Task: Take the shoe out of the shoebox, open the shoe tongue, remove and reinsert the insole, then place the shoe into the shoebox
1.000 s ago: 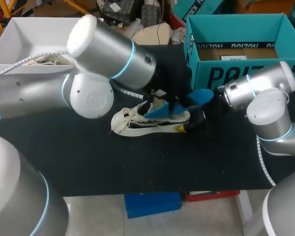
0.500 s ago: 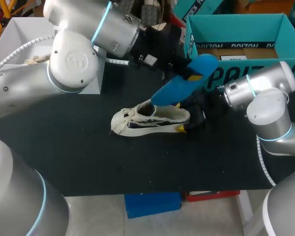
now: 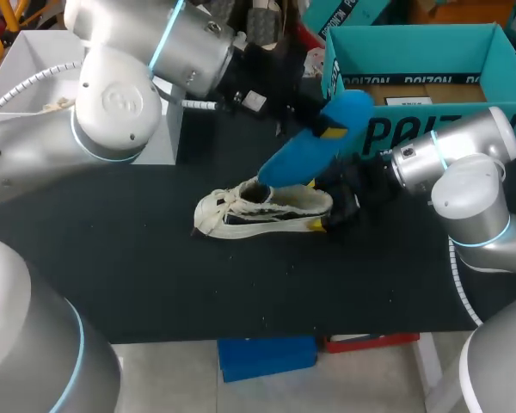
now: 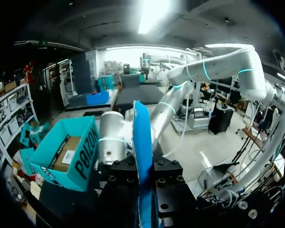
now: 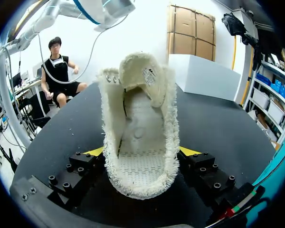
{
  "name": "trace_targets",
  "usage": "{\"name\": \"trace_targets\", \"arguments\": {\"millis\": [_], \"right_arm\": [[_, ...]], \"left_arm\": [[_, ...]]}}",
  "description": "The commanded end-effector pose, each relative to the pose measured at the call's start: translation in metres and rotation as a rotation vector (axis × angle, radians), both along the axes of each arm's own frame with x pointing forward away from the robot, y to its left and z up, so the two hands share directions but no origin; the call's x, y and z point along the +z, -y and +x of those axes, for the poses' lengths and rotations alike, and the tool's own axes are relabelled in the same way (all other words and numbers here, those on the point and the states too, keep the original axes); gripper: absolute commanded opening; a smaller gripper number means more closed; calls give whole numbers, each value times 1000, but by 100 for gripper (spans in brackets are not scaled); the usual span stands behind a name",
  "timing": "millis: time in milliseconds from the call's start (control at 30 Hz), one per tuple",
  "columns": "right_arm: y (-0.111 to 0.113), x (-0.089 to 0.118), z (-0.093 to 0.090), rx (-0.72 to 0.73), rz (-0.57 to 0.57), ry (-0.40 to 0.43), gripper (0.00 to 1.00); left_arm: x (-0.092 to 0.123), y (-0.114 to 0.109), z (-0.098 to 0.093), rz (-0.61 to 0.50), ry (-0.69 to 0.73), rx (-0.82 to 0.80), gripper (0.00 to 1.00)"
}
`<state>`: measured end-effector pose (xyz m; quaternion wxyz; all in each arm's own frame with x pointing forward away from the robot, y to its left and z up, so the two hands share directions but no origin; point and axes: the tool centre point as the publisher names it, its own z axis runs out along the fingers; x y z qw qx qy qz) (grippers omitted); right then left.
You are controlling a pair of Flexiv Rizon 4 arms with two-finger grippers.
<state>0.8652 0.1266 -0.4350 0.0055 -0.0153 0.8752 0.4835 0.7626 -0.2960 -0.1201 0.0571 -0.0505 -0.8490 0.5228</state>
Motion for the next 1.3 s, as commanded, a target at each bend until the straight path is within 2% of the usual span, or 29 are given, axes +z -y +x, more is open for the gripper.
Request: {"name": "trace_targets", "arguments": {"millis": [33,333,667,933,1167,1233,1300], "right_arm": [[0,-3,1,-1,-1,-1,0],[0,-3,1,-1,-1,-1,0],[0,-3,1,-1,-1,-1,0],[0,-3,1,-1,-1,-1,0],[0,-3,1,-1,-1,-1,0],[0,-3,1,-1,-1,-1,0],[0,-3,1,-1,-1,-1,0]], "left_arm": [[18,-21,-8,-92,-152,62,0],[96,-27,-34,-217,-311,123,0],[162,-18,-65,-268,-418,156,0],[188,-15,-78,-345,-409,218,0],[200,-18,-84,-423,-435,233,0],[201,-19,-84,-440,-482,222,0],[202,-19,-83,-436,-433,226,0]]}}
